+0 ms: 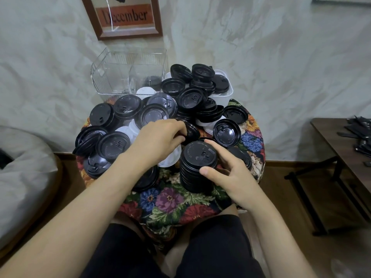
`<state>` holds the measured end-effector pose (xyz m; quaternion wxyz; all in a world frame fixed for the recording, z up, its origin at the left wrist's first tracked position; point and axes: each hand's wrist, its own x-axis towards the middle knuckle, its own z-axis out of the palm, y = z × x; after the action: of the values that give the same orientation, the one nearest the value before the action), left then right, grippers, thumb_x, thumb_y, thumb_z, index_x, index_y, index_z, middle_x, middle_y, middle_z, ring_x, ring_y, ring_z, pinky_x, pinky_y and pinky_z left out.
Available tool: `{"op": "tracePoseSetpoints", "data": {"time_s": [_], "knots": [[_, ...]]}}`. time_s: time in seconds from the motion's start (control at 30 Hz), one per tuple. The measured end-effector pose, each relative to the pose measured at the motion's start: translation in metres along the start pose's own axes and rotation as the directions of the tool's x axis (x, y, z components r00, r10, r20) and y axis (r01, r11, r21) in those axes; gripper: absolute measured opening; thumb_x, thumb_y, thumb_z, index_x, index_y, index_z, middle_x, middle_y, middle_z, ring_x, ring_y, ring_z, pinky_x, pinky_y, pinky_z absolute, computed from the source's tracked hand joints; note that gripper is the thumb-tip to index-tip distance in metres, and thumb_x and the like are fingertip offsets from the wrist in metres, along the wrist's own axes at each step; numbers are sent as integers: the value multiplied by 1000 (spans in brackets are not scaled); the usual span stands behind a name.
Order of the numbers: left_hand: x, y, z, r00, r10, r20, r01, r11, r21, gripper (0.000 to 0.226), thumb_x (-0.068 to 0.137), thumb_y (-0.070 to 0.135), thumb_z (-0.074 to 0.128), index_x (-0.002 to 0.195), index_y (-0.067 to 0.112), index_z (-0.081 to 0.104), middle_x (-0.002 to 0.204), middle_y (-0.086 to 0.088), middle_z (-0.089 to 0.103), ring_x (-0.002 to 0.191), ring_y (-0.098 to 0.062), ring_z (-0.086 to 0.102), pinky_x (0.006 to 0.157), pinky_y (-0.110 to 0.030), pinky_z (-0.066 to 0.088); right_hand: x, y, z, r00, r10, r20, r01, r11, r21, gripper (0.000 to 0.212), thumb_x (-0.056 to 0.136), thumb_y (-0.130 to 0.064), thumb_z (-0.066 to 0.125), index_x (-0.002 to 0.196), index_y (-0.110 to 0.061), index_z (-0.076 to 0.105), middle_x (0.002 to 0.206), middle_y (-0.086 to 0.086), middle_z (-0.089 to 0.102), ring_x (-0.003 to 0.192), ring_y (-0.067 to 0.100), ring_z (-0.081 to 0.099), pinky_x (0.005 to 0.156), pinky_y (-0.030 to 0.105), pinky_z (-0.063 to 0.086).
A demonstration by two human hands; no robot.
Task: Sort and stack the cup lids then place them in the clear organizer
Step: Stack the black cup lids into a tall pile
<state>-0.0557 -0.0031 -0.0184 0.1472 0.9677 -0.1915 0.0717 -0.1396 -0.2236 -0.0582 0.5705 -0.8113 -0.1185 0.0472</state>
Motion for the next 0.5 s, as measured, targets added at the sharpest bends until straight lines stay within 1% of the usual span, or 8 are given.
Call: {"op": "tracePoseSetpoints", "data": {"time_s": [0.07,0.17,0.2,0.27,0.33,0.37,0.43,0.5], "knots": [[-2,1,0,1000,-27,-15,25,992,-125,8,98,27,66,105,26,67,104,11,69,92,-16,62,87,-43,51,0,0,0,1000,-1,1,1,1000,4,72,88,-47,75,153,-40,46,142,-25,60,136,-1,53,118,44,41],[-5,1,0,996,-70,-54,49,945,-324,7,94,24,72,95,28,68,94,14,70,74,3,55,81,-35,49,0,-1,1,1000,4,0,-4,1000,11,72,88,-45,76,153,-39,46,144,-23,60,137,-1,52,118,44,41],[-7,2,-1,993,-87,-82,45,907,-418,8,94,22,74,93,27,68,91,14,70,68,6,55,76,-32,47,0,-1,1,1000,5,-1,-5,1000,15,72,88,-45,76,153,-38,46,143,-23,60,137,-1,52,118,44,40],[-11,5,-6,980,-140,-143,27,800,-600,11,94,18,74,92,27,68,87,16,69,59,2,52,68,-28,45,-1,0,1,1000,4,-1,-4,1000,15,72,89,-45,76,154,-39,45,144,-23,60,137,-1,51,119,45,40],[-18,12,-14,964,-200,-173,-7,636,-772,15,97,13,71,91,27,66,79,17,68,57,-9,49,59,-24,44,0,0,1,1000,4,-2,-4,1000,10,73,89,-48,76,154,-41,44,145,-24,59,139,-1,50,119,45,39],[-22,16,-17,956,-241,-166,-17,521,-854,16,98,10,69,91,24,65,72,16,65,54,-10,46,53,-21,41,0,0,1,1000,5,-2,-5,1000,9,73,88,-48,76,154,-41,44,145,-25,58,139,-1,50,120,46,39],[-29,18,-22,944,-325,-57,21,229,-973,13,99,12,67,91,22,63,67,11,55,49,-9,39,44,-18,30,0,0,1,1000,5,1,-5,1000,11,73,89,-46,76,154,-40,44,145,-25,59,138,-1,50,119,45,39],[-36,15,-21,945,-309,110,106,-28,-994,7,99,20,65,94,23,63,83,3,55,50,-7,35,41,-16,24,0,-1,1,1000,2,8,-2,1000,8,72,90,-44,76,154,-40,44,144,-25,58,138,-2,51,119,44,40]]}}
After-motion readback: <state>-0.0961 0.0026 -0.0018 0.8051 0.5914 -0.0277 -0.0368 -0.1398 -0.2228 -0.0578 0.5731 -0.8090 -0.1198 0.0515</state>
